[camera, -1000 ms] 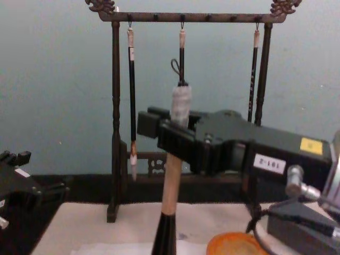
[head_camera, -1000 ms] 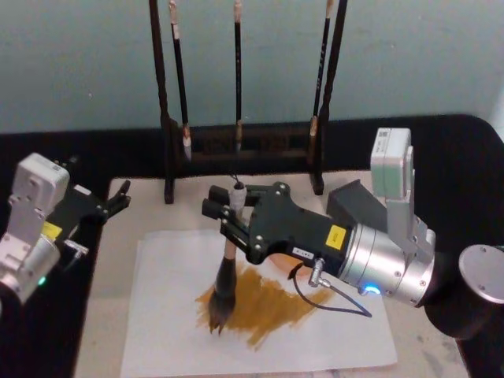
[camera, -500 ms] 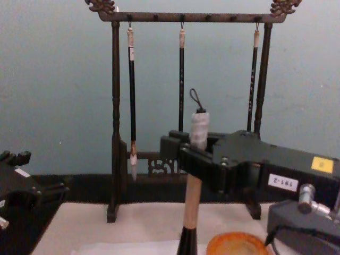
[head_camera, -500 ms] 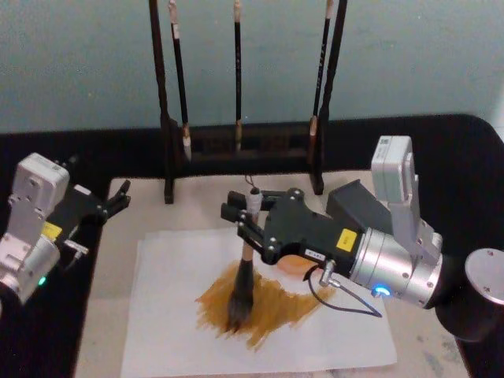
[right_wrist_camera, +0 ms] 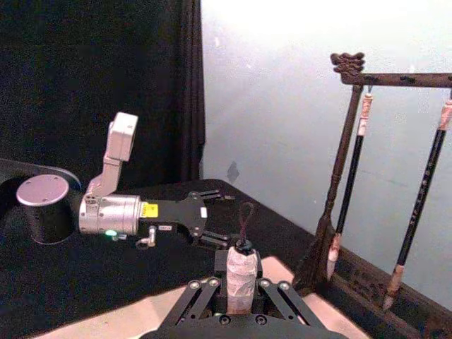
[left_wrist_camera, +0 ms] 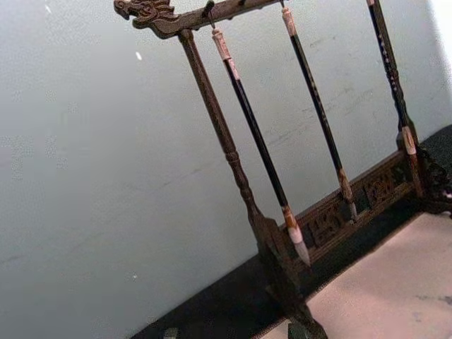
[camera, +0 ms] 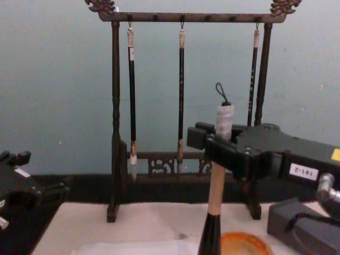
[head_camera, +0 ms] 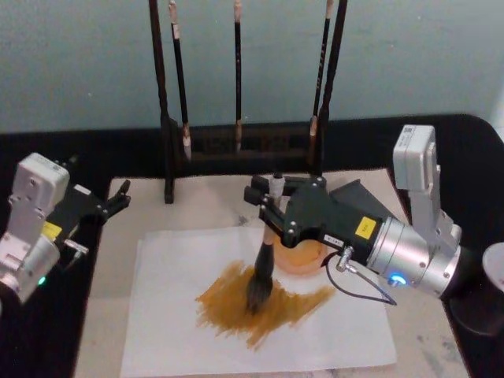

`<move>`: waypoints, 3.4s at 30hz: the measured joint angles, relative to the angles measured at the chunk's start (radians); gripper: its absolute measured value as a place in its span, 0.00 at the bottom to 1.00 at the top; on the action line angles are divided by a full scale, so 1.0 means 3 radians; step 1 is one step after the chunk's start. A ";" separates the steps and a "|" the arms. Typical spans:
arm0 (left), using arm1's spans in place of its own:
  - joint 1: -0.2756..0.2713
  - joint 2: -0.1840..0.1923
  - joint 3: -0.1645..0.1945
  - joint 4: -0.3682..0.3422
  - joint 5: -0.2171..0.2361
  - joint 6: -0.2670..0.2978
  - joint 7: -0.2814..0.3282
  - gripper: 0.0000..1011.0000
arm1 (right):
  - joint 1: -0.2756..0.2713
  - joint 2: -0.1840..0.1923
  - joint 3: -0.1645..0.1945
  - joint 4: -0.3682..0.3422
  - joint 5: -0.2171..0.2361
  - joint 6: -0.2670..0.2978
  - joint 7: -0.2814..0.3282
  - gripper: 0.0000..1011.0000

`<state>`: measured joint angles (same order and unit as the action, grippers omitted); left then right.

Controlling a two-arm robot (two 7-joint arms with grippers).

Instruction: Pick up the brush from the inkstone, write on the paper, then place the brush back to its original position.

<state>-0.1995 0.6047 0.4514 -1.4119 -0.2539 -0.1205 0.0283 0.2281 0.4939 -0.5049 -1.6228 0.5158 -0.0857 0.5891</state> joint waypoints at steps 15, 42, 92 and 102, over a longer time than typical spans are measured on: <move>0.0000 0.0000 0.0000 0.0000 0.0000 0.0000 0.0000 1.00 | -0.0006 -0.0018 0.0034 -0.0045 0.0074 0.0002 0.0038 0.15; 0.0000 0.0000 0.0000 0.0000 0.0000 0.0000 0.0000 1.00 | -0.0011 0.0033 0.0107 -0.0232 0.0131 -0.0041 0.0027 0.15; 0.0000 0.0000 0.0000 0.0000 0.0000 0.0000 0.0000 1.00 | -0.0380 -0.0519 0.1204 0.0257 0.2545 0.0665 -0.1015 0.15; 0.0000 0.0000 0.0000 0.0000 0.0000 0.0000 0.0000 1.00 | -0.0192 -0.0394 0.1081 0.0582 0.2674 0.0876 -0.1066 0.15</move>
<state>-0.1996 0.6047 0.4514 -1.4120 -0.2539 -0.1205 0.0283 0.1706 0.3759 -0.1807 -1.4483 1.3179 0.1771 0.2692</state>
